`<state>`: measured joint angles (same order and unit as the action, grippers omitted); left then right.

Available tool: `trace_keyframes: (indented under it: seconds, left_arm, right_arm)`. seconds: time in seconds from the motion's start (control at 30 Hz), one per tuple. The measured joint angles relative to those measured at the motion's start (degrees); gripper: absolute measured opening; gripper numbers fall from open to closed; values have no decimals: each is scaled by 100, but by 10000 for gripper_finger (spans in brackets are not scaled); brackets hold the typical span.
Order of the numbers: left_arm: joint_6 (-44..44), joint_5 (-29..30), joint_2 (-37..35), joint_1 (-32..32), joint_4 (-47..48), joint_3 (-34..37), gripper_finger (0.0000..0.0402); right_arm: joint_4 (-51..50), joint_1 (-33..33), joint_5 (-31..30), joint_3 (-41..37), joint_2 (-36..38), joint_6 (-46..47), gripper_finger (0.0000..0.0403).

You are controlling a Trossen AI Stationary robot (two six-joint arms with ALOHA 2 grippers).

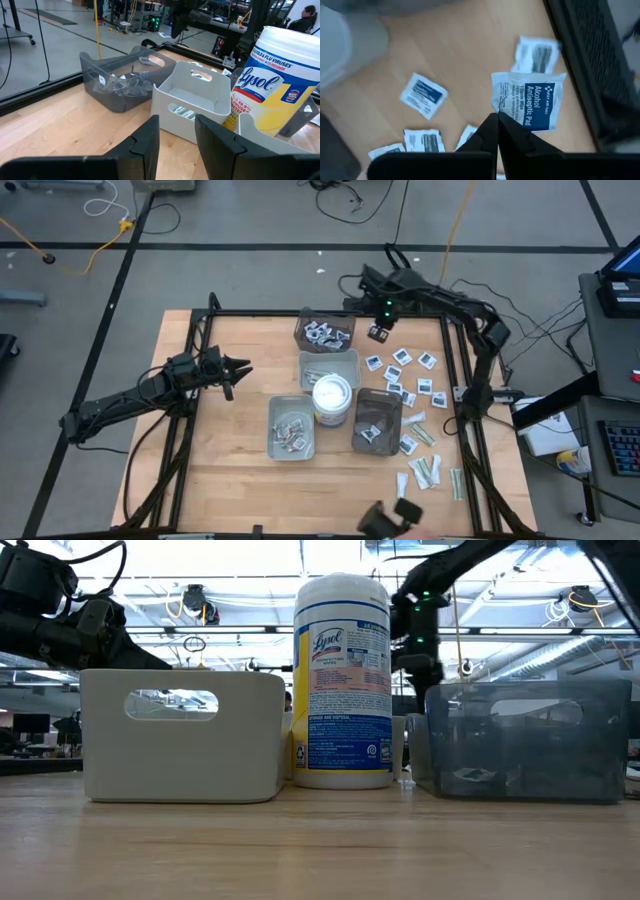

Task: Pick & Place First Aid Supplies
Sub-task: Put the alcohol pad into the top transparent black bin

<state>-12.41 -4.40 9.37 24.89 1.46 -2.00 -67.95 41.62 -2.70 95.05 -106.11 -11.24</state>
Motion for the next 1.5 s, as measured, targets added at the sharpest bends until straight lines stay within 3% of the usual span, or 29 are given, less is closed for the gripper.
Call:
trace_keyframes:
  seconds: [0.27, 0.43, 0.77, 0.97, 1.1, 1.33, 1.5]
  left_arm:
    - [1, 0, 0, 0, 1, 0, 129]
    - [1, 0, 0, 2, -1, 0, 129]
    - [-1, 0, 0, 0, -1, 0, 129]
    - [-1, 0, 0, 0, 1, 0, 129]
    - [1, 0, 0, 1, 0, 0, 129]
    - [0, 0, 0, 0, 1, 0, 129]
    - [1, 0, 0, 0, -1, 0, 129]
  right_arm:
    - [-217, -506, 43, 1568, -1023, -431, 0]
    - [-187, -723, 611, 2461, -1650, -450, 0]
    - [100, -1066, 732, 2639, -2493, -446, 0]
    - [130, -1106, 737, 2639, -2599, -232, 6]
    - [90, -1101, 743, 2639, -2603, -98, 45]
    - [-44, -1095, 728, 2635, -2340, -83, 158]
    - [-352, -1085, 702, 2635, -1884, 124, 195]
